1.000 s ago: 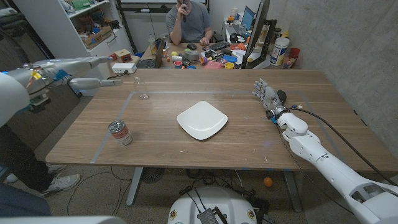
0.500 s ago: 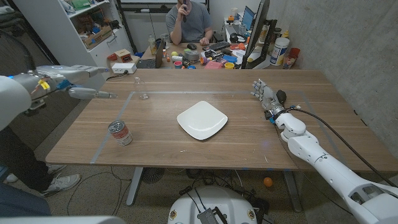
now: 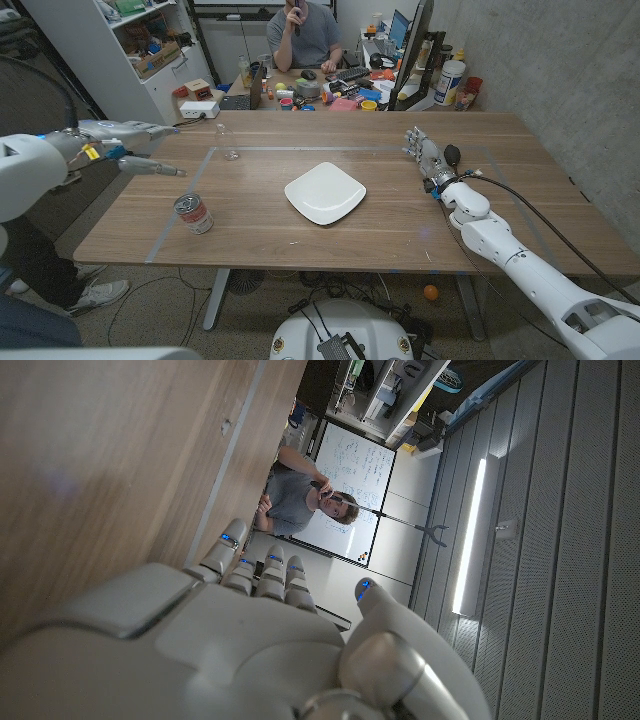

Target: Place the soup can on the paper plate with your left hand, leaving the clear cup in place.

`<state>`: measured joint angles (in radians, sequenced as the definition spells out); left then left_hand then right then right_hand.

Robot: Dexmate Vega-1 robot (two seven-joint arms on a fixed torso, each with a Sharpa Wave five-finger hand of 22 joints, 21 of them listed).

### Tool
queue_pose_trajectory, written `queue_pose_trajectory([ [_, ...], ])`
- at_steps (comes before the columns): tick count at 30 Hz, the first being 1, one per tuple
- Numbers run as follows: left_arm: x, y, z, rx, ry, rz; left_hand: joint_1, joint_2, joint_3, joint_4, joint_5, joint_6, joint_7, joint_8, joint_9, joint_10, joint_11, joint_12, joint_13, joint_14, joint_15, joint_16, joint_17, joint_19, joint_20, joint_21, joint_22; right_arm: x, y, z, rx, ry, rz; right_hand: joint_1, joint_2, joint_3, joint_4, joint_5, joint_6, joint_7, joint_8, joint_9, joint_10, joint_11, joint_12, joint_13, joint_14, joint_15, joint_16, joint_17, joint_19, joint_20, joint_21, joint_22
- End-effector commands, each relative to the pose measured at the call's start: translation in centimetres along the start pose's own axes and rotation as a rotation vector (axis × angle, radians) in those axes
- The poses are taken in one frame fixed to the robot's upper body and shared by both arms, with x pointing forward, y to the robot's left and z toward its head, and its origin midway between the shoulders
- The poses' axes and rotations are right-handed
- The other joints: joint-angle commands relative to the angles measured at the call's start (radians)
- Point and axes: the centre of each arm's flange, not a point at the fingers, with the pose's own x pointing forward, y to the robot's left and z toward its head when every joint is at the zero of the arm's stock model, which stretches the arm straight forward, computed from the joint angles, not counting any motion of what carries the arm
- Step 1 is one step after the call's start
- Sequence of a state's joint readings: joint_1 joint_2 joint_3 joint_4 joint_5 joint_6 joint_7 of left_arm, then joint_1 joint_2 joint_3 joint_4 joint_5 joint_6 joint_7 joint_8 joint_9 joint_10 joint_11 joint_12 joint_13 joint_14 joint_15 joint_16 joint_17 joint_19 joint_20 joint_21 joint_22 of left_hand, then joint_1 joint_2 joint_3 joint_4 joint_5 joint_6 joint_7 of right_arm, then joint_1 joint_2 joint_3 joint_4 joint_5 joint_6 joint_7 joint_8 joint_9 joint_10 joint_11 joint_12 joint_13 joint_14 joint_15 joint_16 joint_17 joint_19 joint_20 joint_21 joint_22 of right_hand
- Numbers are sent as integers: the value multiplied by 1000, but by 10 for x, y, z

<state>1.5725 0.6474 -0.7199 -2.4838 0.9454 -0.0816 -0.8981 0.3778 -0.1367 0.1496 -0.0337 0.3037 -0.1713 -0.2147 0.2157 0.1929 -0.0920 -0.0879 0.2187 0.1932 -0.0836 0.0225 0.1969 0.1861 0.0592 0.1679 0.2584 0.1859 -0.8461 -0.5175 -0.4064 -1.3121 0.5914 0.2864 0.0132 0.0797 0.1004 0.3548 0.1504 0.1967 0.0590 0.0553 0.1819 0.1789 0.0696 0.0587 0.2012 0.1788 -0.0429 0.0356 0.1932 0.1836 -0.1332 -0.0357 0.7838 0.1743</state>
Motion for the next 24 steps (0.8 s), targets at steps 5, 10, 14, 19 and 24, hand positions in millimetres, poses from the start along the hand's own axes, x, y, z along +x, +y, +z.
queue_pose_trajectory([
  [5, 22, -22, 8, 104, -15, -57, 59, -4, 4, -33, 13, -32, -6, -8, 4, -8, 1, -4, 3, 5, -4, -2, -2, 12, -9, -2, 2, 1, 7, 0, -5, -3, -2, -11, 57, -5, -2, 8, -4, 7, 7, 6, 3, 2, 3, 3, -1, 4, 3, 3, 5, -21, -3, 4],
  [10, 28, -30, 15, 156, -18, -70, 77, -4, 4, -42, 17, -37, -6, -9, 4, -8, 1, -5, 3, 7, -8, -2, -2, 13, -10, -4, 2, 0, 8, -1, -8, -3, -1, -11, 57, -5, -2, 8, -4, 7, 7, 6, 3, 3, 3, 3, -1, 4, 3, 3, 5, -20, -4, 4],
  [14, 34, -36, 20, 186, -24, -83, 92, -4, 5, -50, 20, -40, -6, -10, 4, -8, -1, -5, 3, 8, -10, -3, -2, 17, -12, -4, 2, -1, 8, -1, -12, -4, -3, -11, 57, -5, -2, 8, -4, 6, 7, 6, 3, 2, 3, 3, -1, 4, 2, 2, 5, -20, -5, 4],
  [19, 43, -43, 26, 238, -22, -102, 106, -3, 5, -57, 22, -42, -6, -10, 4, -6, 0, -5, 3, 8, -12, -3, -2, 19, -13, -5, 2, -2, 9, 0, -15, -7, -1, -11, 57, -5, -2, 8, -4, 7, 7, 6, 4, 1, 4, 3, -1, 4, 2, 2, 6, -21, -6, 4],
  [24, 49, -48, 33, 241, -40, -107, 120, -2, 6, -63, 25, -44, -6, -9, 5, -6, 0, -5, 3, 7, -11, -4, -2, 19, -12, -7, 3, -2, 9, 1, -15, -10, 1, -12, 57, -5, -2, 8, -4, 7, 8, 6, 3, 0, 3, 3, -1, 4, 2, 2, 6, -20, -8, 4],
])
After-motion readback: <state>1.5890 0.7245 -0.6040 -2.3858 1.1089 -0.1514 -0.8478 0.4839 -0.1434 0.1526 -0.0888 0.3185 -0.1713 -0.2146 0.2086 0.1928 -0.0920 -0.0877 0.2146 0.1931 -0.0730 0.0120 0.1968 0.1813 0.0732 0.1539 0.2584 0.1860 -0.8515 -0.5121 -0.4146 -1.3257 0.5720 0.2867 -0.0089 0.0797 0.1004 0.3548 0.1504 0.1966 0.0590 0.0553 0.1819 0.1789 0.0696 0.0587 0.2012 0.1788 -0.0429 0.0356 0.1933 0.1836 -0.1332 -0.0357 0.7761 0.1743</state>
